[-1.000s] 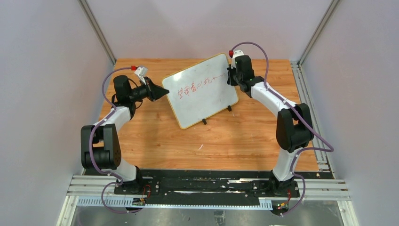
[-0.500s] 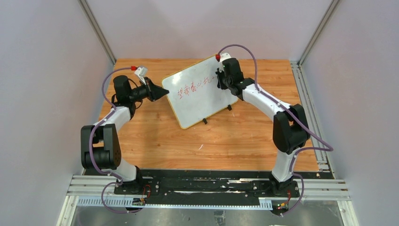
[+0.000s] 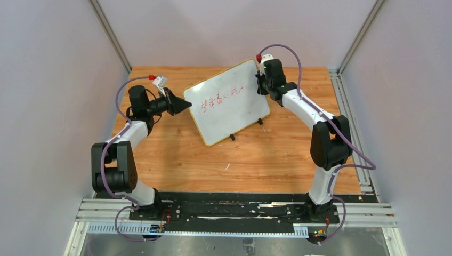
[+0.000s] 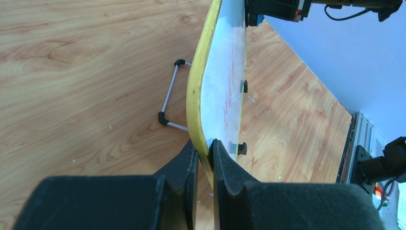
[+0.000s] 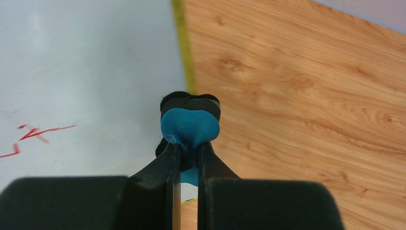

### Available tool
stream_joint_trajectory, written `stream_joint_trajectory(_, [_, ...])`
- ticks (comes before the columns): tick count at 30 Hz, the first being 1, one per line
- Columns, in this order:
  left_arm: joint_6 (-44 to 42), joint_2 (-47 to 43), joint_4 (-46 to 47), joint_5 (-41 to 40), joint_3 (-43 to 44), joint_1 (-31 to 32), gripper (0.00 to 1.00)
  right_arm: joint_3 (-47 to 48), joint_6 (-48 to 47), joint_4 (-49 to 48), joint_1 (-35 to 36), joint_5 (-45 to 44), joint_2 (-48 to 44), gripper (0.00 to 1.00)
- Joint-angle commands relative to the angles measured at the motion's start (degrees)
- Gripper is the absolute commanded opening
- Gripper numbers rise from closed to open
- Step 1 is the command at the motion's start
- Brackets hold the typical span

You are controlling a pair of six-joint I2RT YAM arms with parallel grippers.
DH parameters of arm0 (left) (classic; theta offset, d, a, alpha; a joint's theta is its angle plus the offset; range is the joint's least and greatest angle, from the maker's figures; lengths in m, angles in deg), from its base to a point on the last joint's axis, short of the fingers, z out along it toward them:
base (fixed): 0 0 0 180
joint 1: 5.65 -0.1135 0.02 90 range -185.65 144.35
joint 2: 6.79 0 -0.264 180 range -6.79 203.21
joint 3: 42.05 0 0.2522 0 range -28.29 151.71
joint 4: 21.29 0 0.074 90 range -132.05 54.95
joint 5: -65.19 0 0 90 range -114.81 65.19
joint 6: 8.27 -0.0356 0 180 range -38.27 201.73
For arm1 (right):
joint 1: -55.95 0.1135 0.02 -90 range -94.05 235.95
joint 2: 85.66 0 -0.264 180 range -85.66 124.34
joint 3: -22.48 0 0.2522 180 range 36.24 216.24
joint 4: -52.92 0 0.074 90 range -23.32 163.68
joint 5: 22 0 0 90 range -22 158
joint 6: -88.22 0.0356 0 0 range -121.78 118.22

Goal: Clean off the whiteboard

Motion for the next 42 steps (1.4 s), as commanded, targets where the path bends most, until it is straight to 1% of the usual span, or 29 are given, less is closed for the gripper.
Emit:
stream_joint_trajectory(1, [-6.4, -0.5, -2.5, -1.9, 0.7, 0.0, 0.0, 3.7, -1.3, 0.8, -2.5, -0.1, 1.8, 0.01])
stream_joint_trajectory(4, [-6.7, -0.5, -3.0, -2.0, 0.9, 0.0, 0.0, 4.3, -0.4, 0.9, -2.3, 2.3, 1.9, 0.01])
stream_joint_trajectory(11, [-7.3, -0.7, -3.9, -2.3, 1.2, -0.1, 0.0, 4.0, 0.3, 0.5, 1.2, 2.5, 1.7, 0.01])
stream_joint_trajectory(23, [-7.1, -0.8, -4.0, -2.3, 1.2, 0.0, 0.0, 5.3, 0.5, 0.1, 12.3, 1.9, 2.7, 0.01])
stream_joint_trajectory(29, [-7.1, -1.1, -4.0, -2.2, 1.1, -0.1, 0.0, 5.2, 0.3, -0.1, 15.2, 1.4, 1.6, 0.01])
stream_joint_trajectory(35, [-7.1, -1.3, -3.9, -2.1, 1.0, -0.1, 0.0, 5.5, -2.2, 0.3, 13.9, -2.7, 2.5, 0.0])
stream_joint_trajectory(42, [-7.1, -1.7, -3.9, -2.0, 0.9, 0.0, 0.0, 5.0, -2.2, 0.4, 7.8, -3.3, 2.7, 0.01])
